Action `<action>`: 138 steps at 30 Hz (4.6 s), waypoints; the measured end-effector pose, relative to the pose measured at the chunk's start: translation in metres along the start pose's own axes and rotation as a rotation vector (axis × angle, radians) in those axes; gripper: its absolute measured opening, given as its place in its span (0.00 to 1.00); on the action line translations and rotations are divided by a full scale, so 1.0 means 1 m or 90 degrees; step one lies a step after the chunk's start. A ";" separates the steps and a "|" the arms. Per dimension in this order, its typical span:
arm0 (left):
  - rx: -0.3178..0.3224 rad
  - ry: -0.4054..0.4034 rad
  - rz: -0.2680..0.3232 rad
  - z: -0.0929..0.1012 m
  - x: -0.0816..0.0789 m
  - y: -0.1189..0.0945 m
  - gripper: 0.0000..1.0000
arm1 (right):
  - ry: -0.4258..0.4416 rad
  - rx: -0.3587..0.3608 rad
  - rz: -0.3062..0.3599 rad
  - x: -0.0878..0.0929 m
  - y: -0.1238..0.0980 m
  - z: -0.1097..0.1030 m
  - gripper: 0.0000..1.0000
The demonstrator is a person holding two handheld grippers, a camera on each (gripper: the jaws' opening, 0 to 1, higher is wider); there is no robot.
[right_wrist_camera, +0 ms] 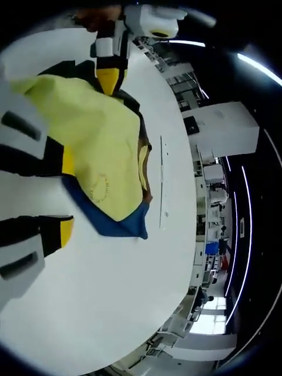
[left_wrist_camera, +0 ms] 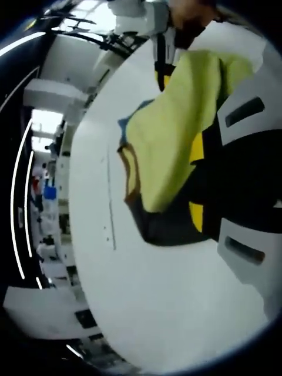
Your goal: Fold the garment on the visible template until the final outline fits inside the template.
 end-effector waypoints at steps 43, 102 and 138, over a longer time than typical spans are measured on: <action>-0.016 -0.039 0.007 -0.027 0.023 -0.021 0.00 | -0.033 0.018 0.033 -0.015 -0.001 0.009 0.00; -0.072 -0.069 0.003 -0.119 0.022 -0.045 0.00 | -0.078 0.018 0.017 -0.043 -0.031 0.068 0.00; -0.139 0.032 -0.040 -0.174 0.004 0.002 0.00 | -0.081 0.088 -0.055 -0.032 -0.051 0.130 0.00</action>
Point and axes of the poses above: the point that each gripper's makers call its tool centre point, and the gripper's own axes: y roughly forward along the fingers, z roughly to its right, x roughly out of its underside, the point moved 7 cm from there along -y, roughly backward along the fingers, and after that the axes turned 5 degrees about y, right-handed, at the moved point
